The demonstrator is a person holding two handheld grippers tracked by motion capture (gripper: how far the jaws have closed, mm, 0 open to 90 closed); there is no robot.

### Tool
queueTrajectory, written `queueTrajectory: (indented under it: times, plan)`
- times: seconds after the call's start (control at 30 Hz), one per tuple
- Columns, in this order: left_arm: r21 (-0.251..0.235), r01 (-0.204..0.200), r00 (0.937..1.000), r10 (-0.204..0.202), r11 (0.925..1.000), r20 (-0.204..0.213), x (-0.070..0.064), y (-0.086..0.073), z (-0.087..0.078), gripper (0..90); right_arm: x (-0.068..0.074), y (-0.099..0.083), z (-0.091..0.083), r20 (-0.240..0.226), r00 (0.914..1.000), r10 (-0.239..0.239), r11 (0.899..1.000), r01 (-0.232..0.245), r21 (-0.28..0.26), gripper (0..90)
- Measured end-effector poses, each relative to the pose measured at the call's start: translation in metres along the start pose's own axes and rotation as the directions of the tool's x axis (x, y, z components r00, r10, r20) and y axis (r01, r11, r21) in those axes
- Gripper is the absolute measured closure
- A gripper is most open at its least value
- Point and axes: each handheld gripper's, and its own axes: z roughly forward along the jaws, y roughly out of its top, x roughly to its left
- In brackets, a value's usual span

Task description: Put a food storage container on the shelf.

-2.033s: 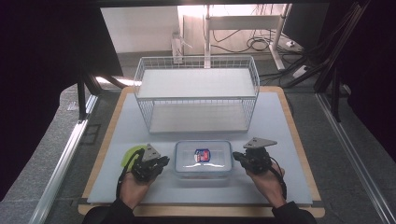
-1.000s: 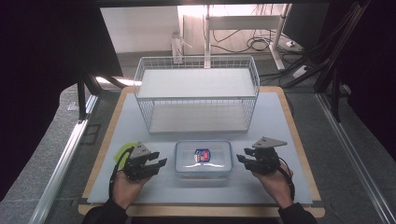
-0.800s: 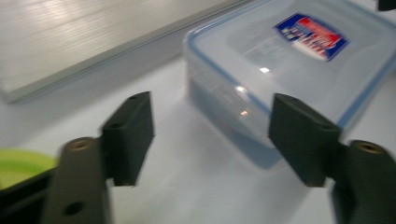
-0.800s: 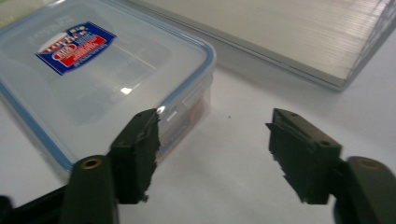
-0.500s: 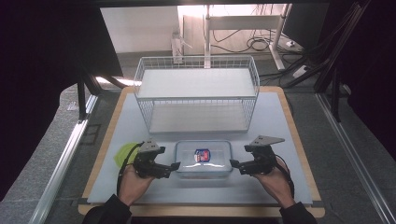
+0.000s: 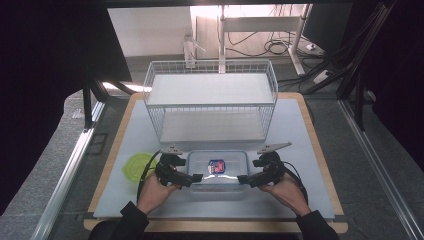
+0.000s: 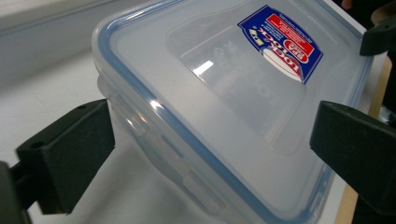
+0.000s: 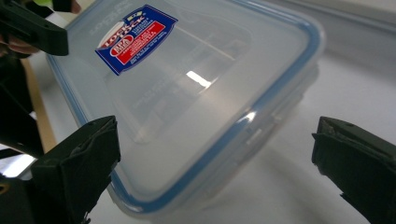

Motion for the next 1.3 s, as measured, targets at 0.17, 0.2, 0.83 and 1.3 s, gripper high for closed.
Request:
queueTrajectory:
  times: [0.17,0.2,0.83,1.3]
  plan:
    - [0.011,0.037,0.9981,-0.037,0.9993,0.048,0.004,0.001,0.006,0.0,-0.003,0.006,0.011,-0.069,0.9960,0.056,0.998,-0.055,0.019,4.8]
    - [0.015,0.036,0.9982,-0.036,0.9993,0.047,0.005,0.001,0.005,0.0,-0.003,0.006,0.013,-0.080,0.9943,0.070,0.997,-0.068,0.024,4.0]
    - [-0.081,0.017,0.9993,-0.014,0.9966,0.035,-0.014,-0.020,-0.031,36.1,0.008,-0.008,-0.021,-0.094,0.9856,0.141,0.990,-0.143,-0.018,44.1]
    - [-0.094,0.050,0.9959,-0.042,0.9943,0.080,-0.009,-0.030,-0.032,40.3,0.011,-0.018,-0.028,-0.114,0.9791,0.169,0.984,-0.174,-0.040,49.4]
